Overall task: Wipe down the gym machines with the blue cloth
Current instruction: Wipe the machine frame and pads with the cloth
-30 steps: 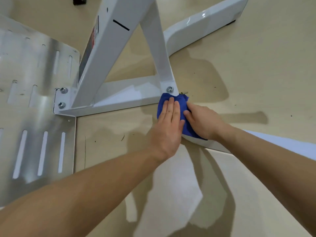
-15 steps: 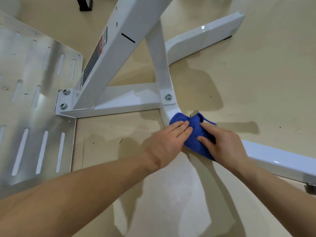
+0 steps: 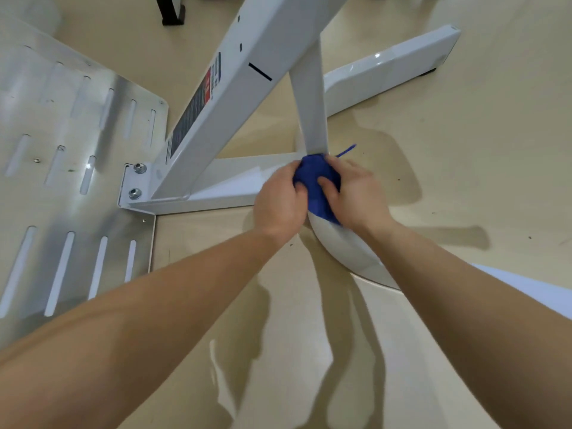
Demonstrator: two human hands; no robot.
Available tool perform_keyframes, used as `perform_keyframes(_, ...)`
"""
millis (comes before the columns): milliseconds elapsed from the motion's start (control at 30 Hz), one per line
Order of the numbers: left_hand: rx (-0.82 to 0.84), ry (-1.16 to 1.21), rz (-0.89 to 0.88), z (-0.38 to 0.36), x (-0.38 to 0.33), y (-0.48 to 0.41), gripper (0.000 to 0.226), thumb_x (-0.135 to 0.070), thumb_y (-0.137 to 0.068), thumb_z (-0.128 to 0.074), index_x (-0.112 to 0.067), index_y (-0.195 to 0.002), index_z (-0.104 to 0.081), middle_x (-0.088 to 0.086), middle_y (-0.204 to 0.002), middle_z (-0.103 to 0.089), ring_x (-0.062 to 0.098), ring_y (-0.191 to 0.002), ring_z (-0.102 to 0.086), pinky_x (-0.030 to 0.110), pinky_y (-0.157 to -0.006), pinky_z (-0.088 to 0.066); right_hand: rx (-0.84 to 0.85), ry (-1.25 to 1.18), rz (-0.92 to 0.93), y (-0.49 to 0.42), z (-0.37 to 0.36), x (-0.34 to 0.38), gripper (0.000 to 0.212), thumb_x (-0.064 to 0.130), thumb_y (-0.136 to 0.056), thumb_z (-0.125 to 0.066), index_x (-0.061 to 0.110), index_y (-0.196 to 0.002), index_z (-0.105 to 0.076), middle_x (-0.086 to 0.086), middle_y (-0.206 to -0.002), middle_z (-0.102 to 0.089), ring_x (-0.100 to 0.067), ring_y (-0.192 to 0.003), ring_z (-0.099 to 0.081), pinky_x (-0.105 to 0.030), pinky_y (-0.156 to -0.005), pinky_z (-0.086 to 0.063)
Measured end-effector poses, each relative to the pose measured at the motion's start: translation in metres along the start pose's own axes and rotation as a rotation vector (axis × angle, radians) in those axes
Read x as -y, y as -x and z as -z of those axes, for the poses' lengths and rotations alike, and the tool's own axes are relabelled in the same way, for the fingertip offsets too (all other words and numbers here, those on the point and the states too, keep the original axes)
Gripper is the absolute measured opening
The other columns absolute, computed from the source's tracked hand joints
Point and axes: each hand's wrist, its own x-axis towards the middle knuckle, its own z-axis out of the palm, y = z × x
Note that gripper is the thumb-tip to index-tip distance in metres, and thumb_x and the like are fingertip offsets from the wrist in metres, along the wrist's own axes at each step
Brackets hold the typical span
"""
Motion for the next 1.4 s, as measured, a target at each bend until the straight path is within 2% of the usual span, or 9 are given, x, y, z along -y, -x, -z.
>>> perform_keyframes(133,0.208,0.181,0.023,-0.028,0.0,0.024,0.038,-0.033,-0.093,-0.037,-0.032,-0.131,-0.045,0.002,-0.098,-0.067,0.026,-0.087,-0.063,0.043,-0.079,-0.052,0.044,-0.122,-0.054,0.022,-0.008,-0.013,0.027,0.017,-0.098,-0.044,0.022,-0.119,-0.06,0.002,-0.103,-0.069,-0.02,-0.087,-0.062,-0.035,-0.074,-0.047)
perform_keyframes(267,0.274,0.179,-0.04,-0.029,0.007,0.043,0.042,-0.045,-0.1,-0.036,-0.034,-0.14,-0.034,-0.004,-0.113,-0.064,0.019,-0.096,-0.061,0.033,-0.077,-0.044,0.125,0.011,-0.044,0.05,0.005,-0.027,0.018,0.022,-0.1,-0.041,0.025,-0.1,-0.059,0.009,-0.076,-0.062,-0.017,-0.069,-0.055,-0.027,-0.058,-0.039)
perform_keyframes(467,0.176,0.215,0.092,-0.031,-0.003,0.012,0.025,-0.026,-0.103,-0.038,-0.025,-0.127,-0.047,-0.008,-0.096,-0.06,0.002,-0.076,-0.053,0.018,-0.063,-0.036,0.101,-0.246,-0.175,0.021,0.007,-0.013,0.031,0.028,-0.105,-0.036,0.018,-0.105,-0.065,0.001,-0.093,-0.07,-0.017,-0.083,-0.06,-0.034,-0.079,-0.045)
perform_keyframes(700,0.168,0.219,0.161,-0.044,-0.005,0.037,0.031,-0.027,-0.104,-0.036,-0.025,-0.134,-0.044,-0.005,-0.107,-0.062,0.013,-0.087,-0.054,0.024,-0.067,-0.034,0.236,0.406,0.083,0.043,-0.005,-0.032,0.051,0.029,-0.105,-0.031,0.009,-0.151,-0.022,-0.011,-0.123,-0.055,-0.035,-0.091,-0.06,-0.035,-0.062,-0.035)
perform_keyframes(1000,0.25,0.016,0.191,-0.066,-0.005,0.093,0.039,-0.033,-0.102,-0.038,-0.018,-0.138,-0.039,0.006,-0.11,-0.063,0.029,-0.098,-0.061,0.038,-0.085,-0.047,0.217,0.497,0.315,0.094,0.017,-0.071,0.066,0.042,-0.1,-0.031,-0.001,-0.149,-0.031,-0.017,-0.139,-0.048,-0.036,-0.108,-0.057,-0.042,-0.088,-0.049)
perform_keyframes(1067,0.232,-0.017,0.085,-0.065,-0.009,0.1,0.049,-0.028,-0.1,-0.045,-0.014,-0.145,-0.033,0.01,-0.128,-0.058,0.03,-0.112,-0.057,0.04,-0.095,-0.046,0.207,0.539,0.33,0.106,0.026,-0.086,0.068,0.044,-0.1,-0.039,-0.003,-0.148,-0.033,-0.018,-0.136,-0.05,-0.037,-0.107,-0.057,-0.043,-0.09,-0.049)
perform_keyframes(1133,0.177,-0.202,-0.239,-0.065,-0.009,0.106,0.059,-0.022,-0.1,-0.044,-0.003,-0.152,-0.023,0.019,-0.156,-0.029,0.032,-0.141,-0.034,0.04,-0.115,-0.032,0.197,0.571,0.334,0.118,0.037,-0.1,0.068,0.044,-0.1,-0.042,-0.004,-0.148,-0.034,-0.02,-0.134,-0.051,-0.039,-0.106,-0.056,-0.045,-0.09,-0.048)
perform_keyframes(1233,0.287,-0.542,-0.73,-0.074,-0.018,0.106,0.063,-0.028,-0.102,-0.036,0.001,-0.154,-0.016,0.018,-0.162,-0.009,0.028,-0.151,-0.011,0.04,-0.121,-0.021,0.184,0.636,0.355,0.138,0.058,-0.123,0.063,0.04,-0.102,-0.037,-0.006,-0.145,-0.038,-0.023,-0.133,-0.052,-0.039,-0.11,-0.055,-0.046,-0.096,-0.046)
perform_keyframes(1400,0.513,-0.693,-0.886,-0.111,-0.071,0.107,0.069,-0.033,-0.102,-0.043,-0.008,-0.156,-0.009,0.009,-0.164,-0.01,0.022,-0.15,-0.012,0.034,-0.122,-0.014,0.188,0.675,0.287,0.169,0.11,-0.166,0.066,0.039,-0.09,-0.058,-0.005,-0.138,-0.049,-0.02,-0.122,-0.06,-0.037,-0.104,-0.061,-0.044,-0.091,-0.052)
